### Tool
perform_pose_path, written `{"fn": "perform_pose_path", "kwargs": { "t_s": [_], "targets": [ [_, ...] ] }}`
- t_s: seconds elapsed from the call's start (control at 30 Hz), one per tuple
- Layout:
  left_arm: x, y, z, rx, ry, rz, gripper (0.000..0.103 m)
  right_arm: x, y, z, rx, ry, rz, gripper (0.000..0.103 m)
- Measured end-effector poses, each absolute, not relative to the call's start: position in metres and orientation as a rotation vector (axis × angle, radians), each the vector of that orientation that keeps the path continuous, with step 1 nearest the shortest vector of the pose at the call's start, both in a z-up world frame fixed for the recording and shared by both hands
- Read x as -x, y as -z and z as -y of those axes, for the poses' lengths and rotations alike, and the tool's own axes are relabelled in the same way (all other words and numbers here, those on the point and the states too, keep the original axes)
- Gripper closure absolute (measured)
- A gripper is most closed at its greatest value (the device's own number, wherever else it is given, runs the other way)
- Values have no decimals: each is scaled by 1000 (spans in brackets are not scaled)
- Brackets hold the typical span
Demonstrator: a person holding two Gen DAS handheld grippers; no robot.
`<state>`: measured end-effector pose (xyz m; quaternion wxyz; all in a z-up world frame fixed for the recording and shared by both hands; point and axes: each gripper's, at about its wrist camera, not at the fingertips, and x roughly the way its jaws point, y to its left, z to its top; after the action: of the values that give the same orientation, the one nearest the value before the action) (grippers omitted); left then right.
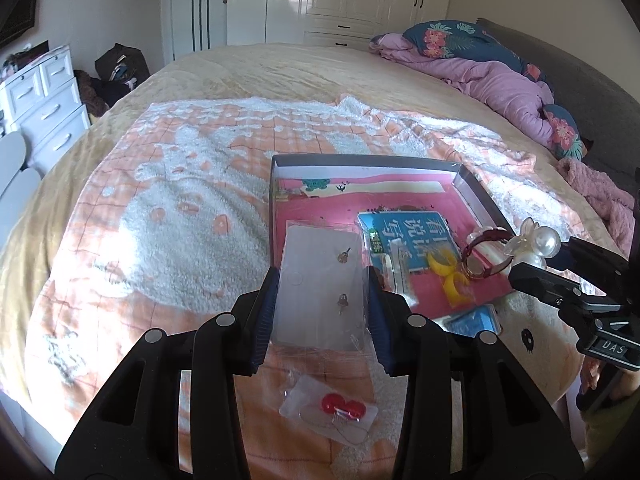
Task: Organize jewelry
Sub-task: 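Carry the earring card with the left tool while the right tool carries the pearl clip into the box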
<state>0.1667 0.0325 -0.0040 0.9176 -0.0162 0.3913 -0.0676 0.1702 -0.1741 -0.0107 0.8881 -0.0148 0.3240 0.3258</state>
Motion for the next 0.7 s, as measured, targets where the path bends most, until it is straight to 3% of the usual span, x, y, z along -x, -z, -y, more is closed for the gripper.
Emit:
{"fn": "perform_pose_path", "kwargs": {
  "t_s": [0.7],
  "targets": [
    [-223,23,-23,2,219,-855,70,-207,33,158,66,-642,-757,61]
  ]
}}
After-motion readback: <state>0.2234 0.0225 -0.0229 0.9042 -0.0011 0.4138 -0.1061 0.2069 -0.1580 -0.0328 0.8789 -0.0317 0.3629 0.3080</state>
